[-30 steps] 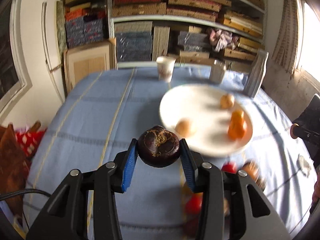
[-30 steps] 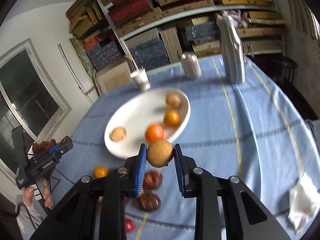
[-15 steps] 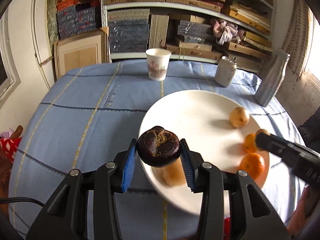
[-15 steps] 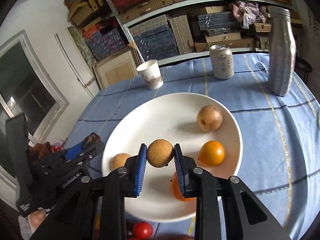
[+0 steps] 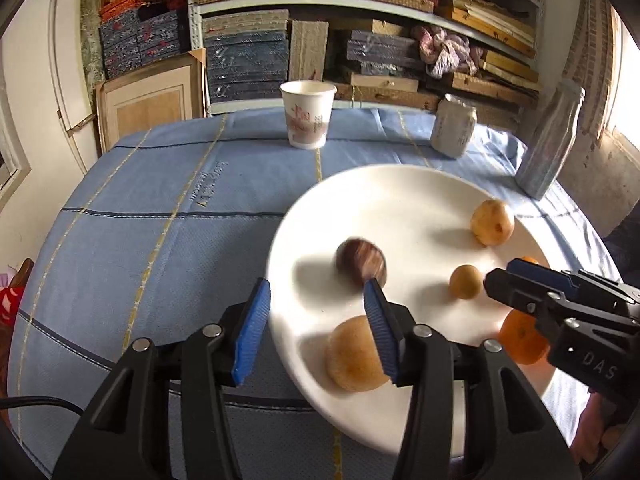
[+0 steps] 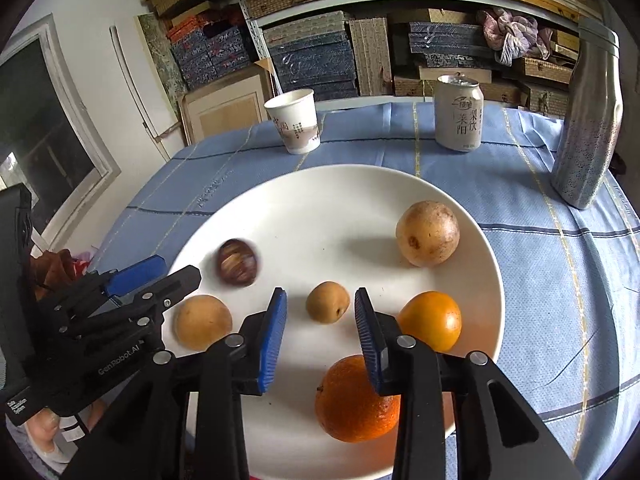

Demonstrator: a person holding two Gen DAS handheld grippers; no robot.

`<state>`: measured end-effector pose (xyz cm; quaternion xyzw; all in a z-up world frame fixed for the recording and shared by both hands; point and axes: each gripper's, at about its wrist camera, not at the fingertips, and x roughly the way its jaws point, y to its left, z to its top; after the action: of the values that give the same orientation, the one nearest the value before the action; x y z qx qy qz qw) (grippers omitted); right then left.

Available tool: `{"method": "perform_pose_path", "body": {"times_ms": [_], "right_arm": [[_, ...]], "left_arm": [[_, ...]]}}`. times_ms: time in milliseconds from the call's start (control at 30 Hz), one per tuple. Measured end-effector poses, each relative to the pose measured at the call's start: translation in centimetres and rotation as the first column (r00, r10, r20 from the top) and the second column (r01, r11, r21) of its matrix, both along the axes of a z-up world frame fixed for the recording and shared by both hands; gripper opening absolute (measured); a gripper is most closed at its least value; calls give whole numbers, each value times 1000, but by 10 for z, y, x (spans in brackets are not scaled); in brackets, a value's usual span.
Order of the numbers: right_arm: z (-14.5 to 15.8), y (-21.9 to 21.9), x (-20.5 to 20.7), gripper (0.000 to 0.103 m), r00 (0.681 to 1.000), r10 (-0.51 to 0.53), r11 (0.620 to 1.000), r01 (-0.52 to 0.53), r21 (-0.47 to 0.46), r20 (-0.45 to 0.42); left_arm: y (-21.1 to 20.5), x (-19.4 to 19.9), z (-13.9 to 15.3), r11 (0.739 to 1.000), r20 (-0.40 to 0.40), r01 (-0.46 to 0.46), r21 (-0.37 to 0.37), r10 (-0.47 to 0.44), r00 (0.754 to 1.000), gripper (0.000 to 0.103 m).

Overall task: Organize fruits
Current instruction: 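Carry both fruits onto the white plate and open both tools, then move both open tools back toward the remaining fruit cluster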

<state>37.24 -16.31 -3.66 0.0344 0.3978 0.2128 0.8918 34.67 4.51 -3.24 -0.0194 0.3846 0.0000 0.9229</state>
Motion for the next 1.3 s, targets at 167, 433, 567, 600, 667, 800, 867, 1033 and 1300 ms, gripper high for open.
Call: {"method": "perform_pose_path", "body": {"times_ms": [167, 433, 567, 600, 667, 800, 867, 1033, 1300], "right_arm": [[17, -5, -6, 41, 999, -1, 1000, 0, 26, 33], [56, -13, -32, 56, 994, -4, 997, -4, 75, 111], [77, -19, -63, 72, 986, -1, 997, -12, 74, 165], [81, -22, -74, 74, 984, -1, 997, -12, 70, 178], [87, -26, -88, 78, 982, 4, 996, -20, 83, 188], [88, -39, -119, 81, 982, 14, 991, -39, 128, 188], [82, -45, -132, 82, 982, 8, 992, -32, 121, 191], [50, -73, -156, 82, 988, -29, 992, 10, 128, 150], [23, -114, -155, 82, 992, -106, 983, 93, 158, 73]], "left_arm": [[5, -8, 15, 1000, 32, -12, -19, 13, 999, 57], [11, -28, 40, 999, 68, -25, -37, 27, 997, 58], [9, -52, 59, 999, 100, -27, -22, 29, 995, 65], [8, -62, 62, 1000, 112, -26, -13, 27, 993, 66], [6, -86, 65, 1000, 133, -20, 16, 17, 991, 70], [12, -125, 49, 999, 124, -34, 34, 29, 992, 75], [15, -135, 37, 999, 86, -33, 24, 31, 996, 75], [6, -145, 19, 1000, 40, 10, 18, -11, 999, 75], [-11, -146, -7, 996, -21, 50, 79, -48, 999, 75]]}}
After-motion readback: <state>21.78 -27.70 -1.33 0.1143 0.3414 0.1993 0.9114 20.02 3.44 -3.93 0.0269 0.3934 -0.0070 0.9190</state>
